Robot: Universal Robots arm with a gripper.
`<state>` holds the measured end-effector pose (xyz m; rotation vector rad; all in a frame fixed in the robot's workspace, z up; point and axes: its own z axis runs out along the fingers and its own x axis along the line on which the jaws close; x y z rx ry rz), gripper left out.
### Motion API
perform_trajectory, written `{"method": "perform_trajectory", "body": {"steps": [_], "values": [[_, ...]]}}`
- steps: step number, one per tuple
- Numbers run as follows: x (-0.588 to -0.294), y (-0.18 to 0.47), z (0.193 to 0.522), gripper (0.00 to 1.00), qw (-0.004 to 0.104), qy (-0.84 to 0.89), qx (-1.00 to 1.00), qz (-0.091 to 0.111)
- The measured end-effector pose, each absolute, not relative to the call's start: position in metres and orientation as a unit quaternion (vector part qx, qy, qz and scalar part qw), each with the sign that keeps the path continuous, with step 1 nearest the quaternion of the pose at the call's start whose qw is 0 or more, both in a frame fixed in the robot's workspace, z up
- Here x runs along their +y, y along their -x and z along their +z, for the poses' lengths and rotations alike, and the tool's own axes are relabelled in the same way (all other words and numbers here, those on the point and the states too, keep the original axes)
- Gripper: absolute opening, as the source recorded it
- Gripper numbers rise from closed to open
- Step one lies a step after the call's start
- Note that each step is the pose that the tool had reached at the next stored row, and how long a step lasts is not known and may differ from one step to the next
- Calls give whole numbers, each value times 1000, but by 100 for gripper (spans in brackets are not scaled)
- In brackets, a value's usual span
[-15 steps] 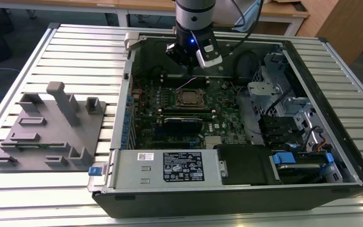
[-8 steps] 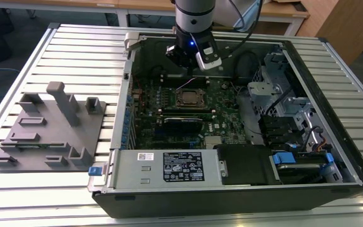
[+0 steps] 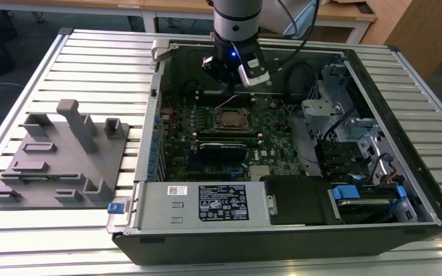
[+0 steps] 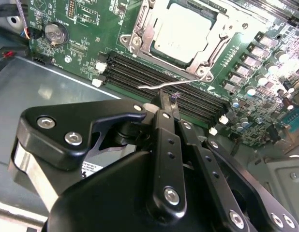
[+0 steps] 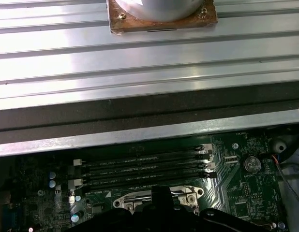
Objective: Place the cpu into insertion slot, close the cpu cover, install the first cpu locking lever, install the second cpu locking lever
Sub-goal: 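Install the first cpu locking lever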
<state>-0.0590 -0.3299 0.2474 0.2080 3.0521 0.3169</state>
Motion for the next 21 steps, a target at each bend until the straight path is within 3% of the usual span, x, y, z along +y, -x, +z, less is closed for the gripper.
{"method": "perform_trajectory", "body": {"steps": [21], "values": [[-327,59,241,10,34,-67,992,99]]}}
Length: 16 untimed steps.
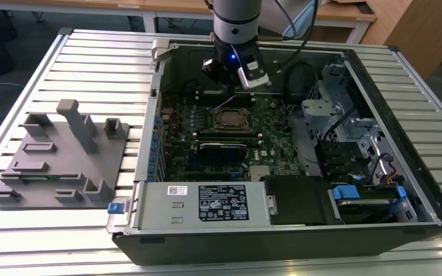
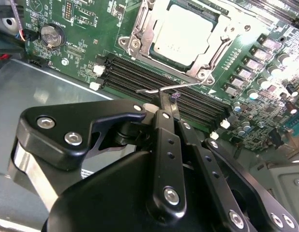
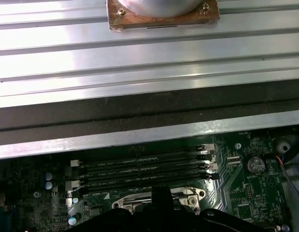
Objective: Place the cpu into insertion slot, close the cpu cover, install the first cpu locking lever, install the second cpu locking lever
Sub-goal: 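Install the first cpu locking lever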
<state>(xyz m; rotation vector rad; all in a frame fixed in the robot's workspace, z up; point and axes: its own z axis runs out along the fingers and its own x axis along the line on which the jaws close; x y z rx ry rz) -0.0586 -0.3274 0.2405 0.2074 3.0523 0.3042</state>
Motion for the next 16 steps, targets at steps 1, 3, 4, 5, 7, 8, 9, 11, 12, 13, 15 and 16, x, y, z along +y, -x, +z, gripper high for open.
{"method": "perform_trajectory", "body": {"steps": [1,3,4,5,7,8,9,11,12,13,15,16], "values": [[-327,59,240,10,34,-67,992,99],[-327,59,240,10,34,-67,992,98],[-327,59,239,10,34,-67,992,98],[-327,59,238,10,34,-67,992,98],[-327,59,236,10,34,-66,992,98],[-327,59,235,10,34,-66,992,98],[-327,59,235,10,34,-66,992,98],[-326,59,234,10,34,-66,992,98],[-326,58,234,10,34,-66,992,98],[-325,58,233,10,34,-66,992,98],[-325,58,233,10,34,-66,992,98],[-324,58,232,10,34,-66,992,98]]}}
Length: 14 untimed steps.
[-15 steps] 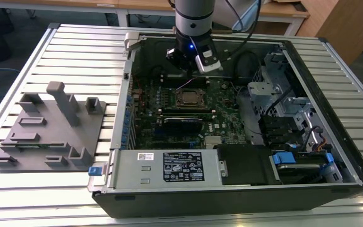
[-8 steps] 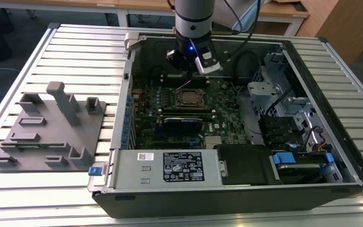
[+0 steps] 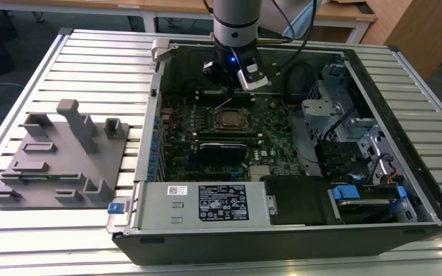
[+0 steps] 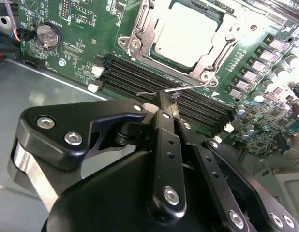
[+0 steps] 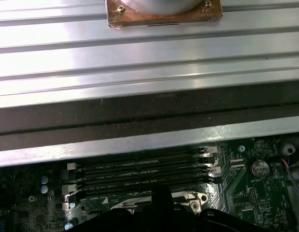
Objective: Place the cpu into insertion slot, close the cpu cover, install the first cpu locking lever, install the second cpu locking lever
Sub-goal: 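Install the first cpu locking lever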
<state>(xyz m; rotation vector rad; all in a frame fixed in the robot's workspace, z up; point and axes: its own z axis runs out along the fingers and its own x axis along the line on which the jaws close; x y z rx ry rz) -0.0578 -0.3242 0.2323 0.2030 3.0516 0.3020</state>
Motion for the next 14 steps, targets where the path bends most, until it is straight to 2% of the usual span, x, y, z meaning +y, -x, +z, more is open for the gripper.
{"method": "perform_trajectory", "body": {"steps": [14], "values": [[-322,54,231,10,34,-66,992,98]]}}
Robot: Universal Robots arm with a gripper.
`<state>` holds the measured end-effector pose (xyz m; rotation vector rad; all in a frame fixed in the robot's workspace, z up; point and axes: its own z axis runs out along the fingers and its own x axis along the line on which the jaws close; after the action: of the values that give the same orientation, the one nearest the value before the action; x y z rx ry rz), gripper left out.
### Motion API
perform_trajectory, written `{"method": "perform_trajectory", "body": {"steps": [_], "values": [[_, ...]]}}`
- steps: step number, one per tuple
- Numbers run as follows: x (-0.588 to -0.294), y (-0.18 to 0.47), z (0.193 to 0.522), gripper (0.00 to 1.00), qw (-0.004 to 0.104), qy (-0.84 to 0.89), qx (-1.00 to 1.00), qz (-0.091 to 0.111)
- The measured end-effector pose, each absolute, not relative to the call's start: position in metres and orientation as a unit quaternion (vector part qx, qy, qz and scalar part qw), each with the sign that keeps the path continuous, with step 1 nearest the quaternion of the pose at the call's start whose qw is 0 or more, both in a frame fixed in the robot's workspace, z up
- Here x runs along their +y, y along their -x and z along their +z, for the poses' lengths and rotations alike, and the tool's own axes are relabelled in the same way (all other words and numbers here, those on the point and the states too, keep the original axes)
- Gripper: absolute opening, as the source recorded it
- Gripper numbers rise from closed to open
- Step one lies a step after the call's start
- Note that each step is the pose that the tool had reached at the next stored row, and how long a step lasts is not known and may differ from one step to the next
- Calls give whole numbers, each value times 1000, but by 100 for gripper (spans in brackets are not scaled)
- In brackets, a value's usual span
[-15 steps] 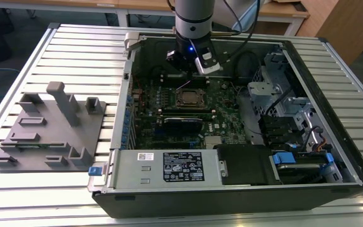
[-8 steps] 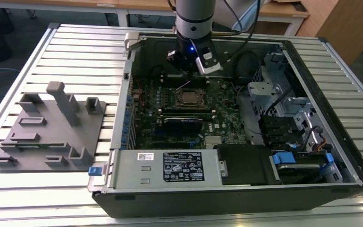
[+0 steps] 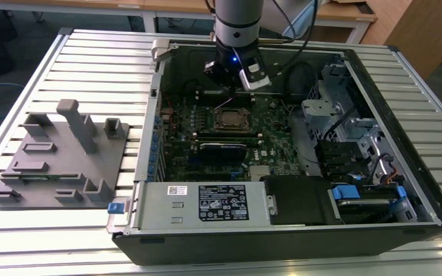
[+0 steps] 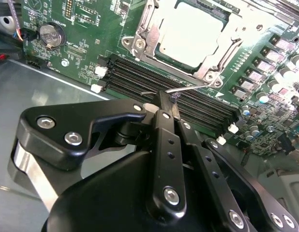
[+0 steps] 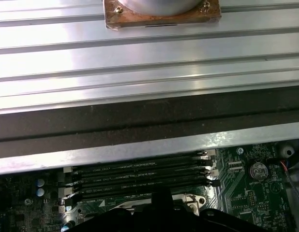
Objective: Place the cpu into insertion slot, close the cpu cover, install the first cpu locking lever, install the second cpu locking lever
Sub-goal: 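Install the first cpu locking lever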
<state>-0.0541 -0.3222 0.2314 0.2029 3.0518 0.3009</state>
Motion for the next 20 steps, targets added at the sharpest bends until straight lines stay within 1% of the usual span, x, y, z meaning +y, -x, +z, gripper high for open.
{"method": "perform_trajectory", "body": {"steps": [7,20], "values": [[-322,54,228,10,35,-66,992,98],[-322,53,215,10,42,-65,992,98]]}}
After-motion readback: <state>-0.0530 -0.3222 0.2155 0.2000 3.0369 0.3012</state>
